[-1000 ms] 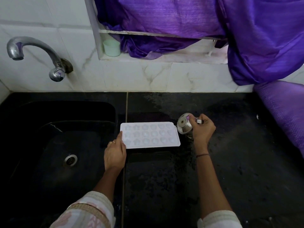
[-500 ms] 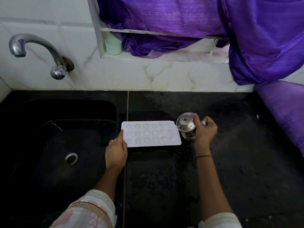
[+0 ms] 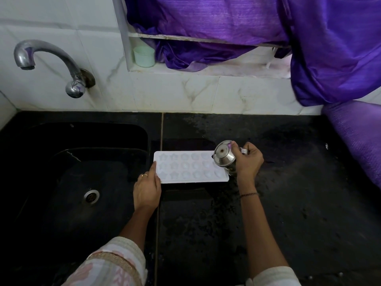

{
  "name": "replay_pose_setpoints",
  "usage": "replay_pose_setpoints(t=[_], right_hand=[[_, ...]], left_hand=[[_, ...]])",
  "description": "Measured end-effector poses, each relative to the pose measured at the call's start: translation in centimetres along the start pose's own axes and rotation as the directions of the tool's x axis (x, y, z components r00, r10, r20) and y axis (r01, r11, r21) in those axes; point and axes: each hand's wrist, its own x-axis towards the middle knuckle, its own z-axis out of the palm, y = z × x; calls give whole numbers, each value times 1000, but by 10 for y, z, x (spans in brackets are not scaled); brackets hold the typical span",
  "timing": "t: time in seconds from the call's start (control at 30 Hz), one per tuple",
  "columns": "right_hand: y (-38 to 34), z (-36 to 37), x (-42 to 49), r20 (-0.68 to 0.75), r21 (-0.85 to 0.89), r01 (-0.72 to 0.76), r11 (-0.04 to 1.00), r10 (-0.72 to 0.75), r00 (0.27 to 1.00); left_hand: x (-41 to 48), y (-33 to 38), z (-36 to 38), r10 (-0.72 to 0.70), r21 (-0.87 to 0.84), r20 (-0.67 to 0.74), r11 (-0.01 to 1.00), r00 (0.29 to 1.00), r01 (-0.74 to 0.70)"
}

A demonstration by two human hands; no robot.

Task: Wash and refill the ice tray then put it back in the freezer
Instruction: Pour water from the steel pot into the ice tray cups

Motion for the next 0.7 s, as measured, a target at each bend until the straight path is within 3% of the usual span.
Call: replay_pose_setpoints(t=[0.7], right_hand=[[6, 5, 3, 56, -109, 75, 991, -70, 996]], left_hand=[[1, -2, 2, 14, 14, 8, 1000, 1000, -14]])
